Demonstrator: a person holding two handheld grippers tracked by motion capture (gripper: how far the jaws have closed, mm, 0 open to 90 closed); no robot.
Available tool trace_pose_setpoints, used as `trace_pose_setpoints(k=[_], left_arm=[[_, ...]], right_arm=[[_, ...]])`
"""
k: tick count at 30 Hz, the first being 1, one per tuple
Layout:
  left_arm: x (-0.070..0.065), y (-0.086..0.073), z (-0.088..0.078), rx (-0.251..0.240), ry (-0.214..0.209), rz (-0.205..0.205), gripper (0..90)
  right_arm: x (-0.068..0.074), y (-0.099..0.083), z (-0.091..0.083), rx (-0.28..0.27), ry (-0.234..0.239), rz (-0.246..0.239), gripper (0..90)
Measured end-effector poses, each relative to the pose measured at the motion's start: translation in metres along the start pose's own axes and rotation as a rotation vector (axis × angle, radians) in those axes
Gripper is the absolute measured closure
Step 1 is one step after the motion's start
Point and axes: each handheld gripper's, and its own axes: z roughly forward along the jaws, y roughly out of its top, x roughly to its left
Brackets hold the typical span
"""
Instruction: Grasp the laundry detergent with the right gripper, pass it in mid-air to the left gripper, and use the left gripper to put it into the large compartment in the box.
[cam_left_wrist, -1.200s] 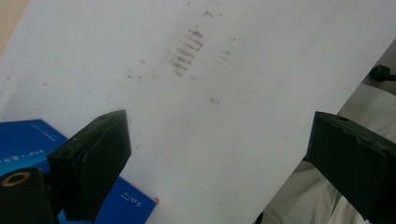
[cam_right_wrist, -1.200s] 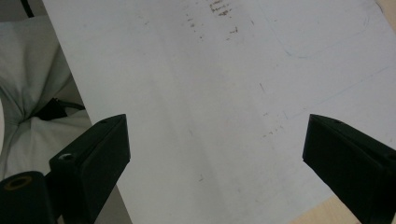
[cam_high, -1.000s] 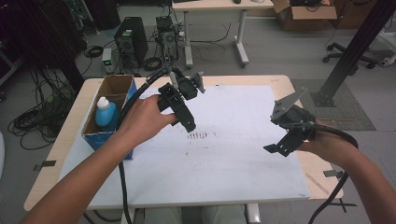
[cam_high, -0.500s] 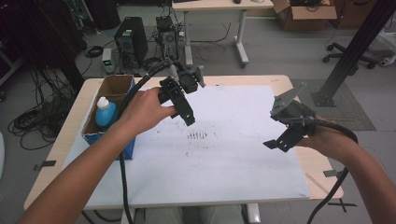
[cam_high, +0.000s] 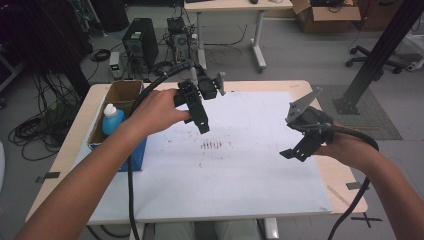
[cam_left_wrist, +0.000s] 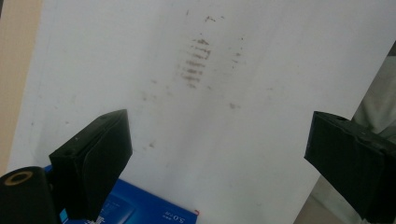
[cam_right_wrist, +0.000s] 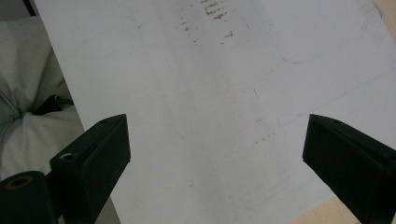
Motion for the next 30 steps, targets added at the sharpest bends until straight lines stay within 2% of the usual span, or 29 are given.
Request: trace_pose_setpoints(k=[3, 8, 30], left_arm=[[-0.0003, 0.0005, 0.0027, 0.009, 0.009, 0.010, 7.7], [-0.0007, -0.0025, 0.0036, 0.005, -0.002, 0.003, 7.6], [-0.0019, -0.0057, 0.0010, 0.001, 0.004, -0.005, 7.8]], right_arm=[[0.0005, 0.0016, -0.0013, -0.004, 0.000, -0.001, 7.1], [0.0016, 0.0043, -0.0007, -0.003, 0.003, -0.011, 7.1], [0.0030, 0.0060, 0.0017, -0.002, 0.007, -0.014, 7.2]])
